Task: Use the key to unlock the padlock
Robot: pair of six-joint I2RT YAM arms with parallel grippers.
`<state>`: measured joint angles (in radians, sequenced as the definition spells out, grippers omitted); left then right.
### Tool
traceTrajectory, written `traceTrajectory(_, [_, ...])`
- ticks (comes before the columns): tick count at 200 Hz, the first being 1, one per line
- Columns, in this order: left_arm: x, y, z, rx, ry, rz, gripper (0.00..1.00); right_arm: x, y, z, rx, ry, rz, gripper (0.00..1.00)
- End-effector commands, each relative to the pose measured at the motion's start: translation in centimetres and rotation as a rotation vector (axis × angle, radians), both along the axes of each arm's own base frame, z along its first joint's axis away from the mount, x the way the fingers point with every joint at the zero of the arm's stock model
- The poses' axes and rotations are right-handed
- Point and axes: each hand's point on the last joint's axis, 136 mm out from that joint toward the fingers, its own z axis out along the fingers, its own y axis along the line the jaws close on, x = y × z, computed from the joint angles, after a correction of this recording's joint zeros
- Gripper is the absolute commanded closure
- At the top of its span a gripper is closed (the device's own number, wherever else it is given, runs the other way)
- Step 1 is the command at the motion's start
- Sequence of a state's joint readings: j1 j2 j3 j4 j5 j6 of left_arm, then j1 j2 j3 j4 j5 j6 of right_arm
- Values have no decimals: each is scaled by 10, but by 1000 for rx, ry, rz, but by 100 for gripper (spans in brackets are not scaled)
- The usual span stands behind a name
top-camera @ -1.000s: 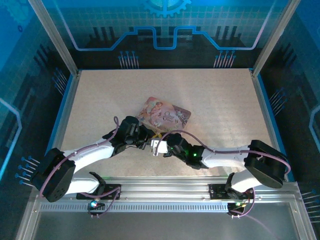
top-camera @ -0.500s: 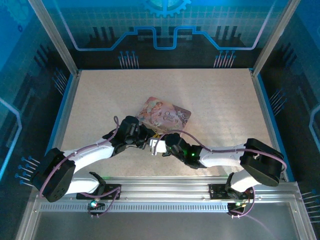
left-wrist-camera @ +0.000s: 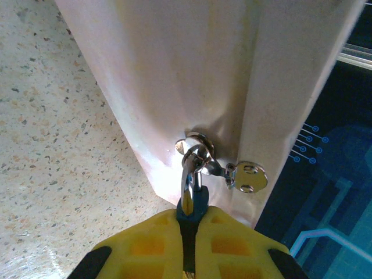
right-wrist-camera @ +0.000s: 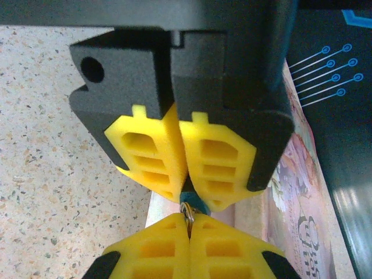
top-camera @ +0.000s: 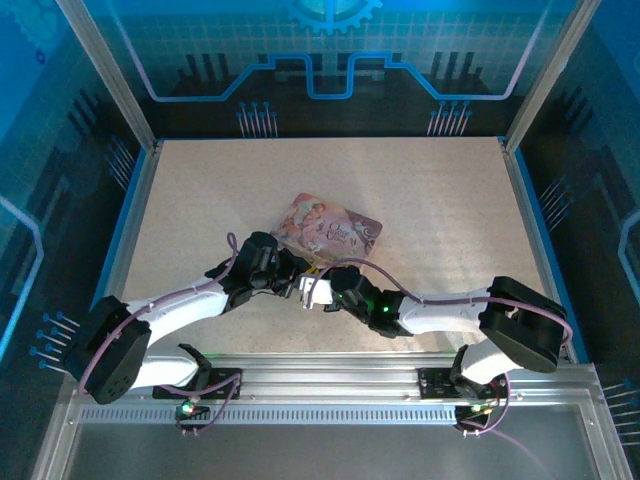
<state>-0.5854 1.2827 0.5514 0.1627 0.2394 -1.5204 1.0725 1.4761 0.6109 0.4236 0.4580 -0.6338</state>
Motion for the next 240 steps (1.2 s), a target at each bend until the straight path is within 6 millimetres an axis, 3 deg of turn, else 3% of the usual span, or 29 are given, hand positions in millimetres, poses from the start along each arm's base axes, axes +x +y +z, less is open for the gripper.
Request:
traceTrajectory(1, [6,-13,20,-52,-43,-31,100,12,3,21,109,-4,-73,100])
traceTrajectory(106, [5,-13,18,-51,-37,-26,100,14,3,25,498,373,-342,100])
traceTrajectory(188, [4,-14,13,-46,-28,-25,100,10,0,1,899,786,-577,100])
traceTrajectory(240, [3,-16,11,-45,-25,-29,100,8,6,-7,968,895,-598,100])
